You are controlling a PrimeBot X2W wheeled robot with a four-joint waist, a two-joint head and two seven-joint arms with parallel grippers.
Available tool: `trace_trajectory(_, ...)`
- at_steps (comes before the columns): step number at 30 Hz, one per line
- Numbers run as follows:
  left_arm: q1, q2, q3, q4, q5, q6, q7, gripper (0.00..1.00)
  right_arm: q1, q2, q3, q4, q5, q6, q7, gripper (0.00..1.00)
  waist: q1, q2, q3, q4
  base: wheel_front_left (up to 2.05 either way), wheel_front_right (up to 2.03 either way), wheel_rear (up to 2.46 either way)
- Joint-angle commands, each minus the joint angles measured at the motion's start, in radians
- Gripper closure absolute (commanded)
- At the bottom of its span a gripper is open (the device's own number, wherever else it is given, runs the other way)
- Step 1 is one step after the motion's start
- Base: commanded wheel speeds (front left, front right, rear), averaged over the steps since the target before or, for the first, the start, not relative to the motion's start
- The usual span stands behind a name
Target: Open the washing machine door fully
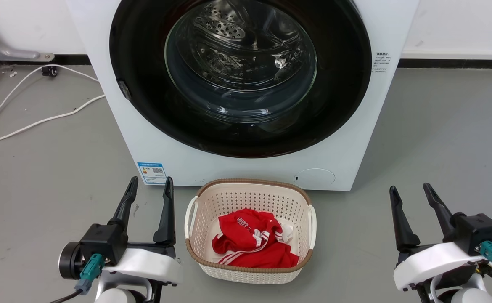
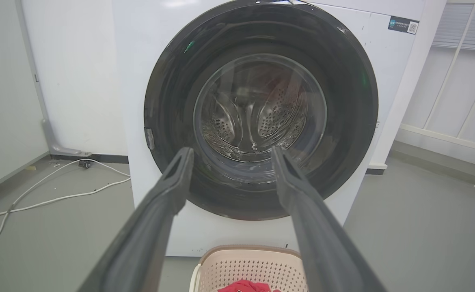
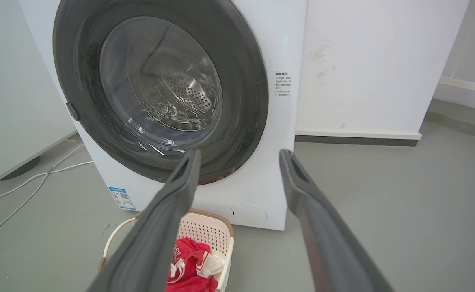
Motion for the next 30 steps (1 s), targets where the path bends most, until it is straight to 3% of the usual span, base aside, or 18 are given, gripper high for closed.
trace_trajectory(1, 0.004, 0.004, -0.005, -0.006, 0.035, 0.002, -0.015, 0.00, 0.005, -0.001, 0.003, -0.005, -0.032, 0.000, -0.010, 0.00, 0.0000, 0.0000, 0.000, 0.001, 0.00, 0.00, 0.00)
trace_trajectory(20, 0.007, -0.002, -0.014, -0.004, 0.156, -0.001, -0.049, 0.00, 0.000, 0.000, 0.007, 0.015, -0.117, 0.000, -0.036, 0.00, 0.0000, 0.0000, 0.005, 0.005, 0.00, 0.00, 0.00)
trace_trajectory(30, 0.010, -0.008, -0.009, 0.007, 0.138, -0.005, -0.048, 0.00, -0.006, 0.000, 0.007, 0.032, -0.076, 0.000, -0.038, 0.00, 0.0000, 0.0000, 0.005, 0.006, 0.00, 0.00, 0.00)
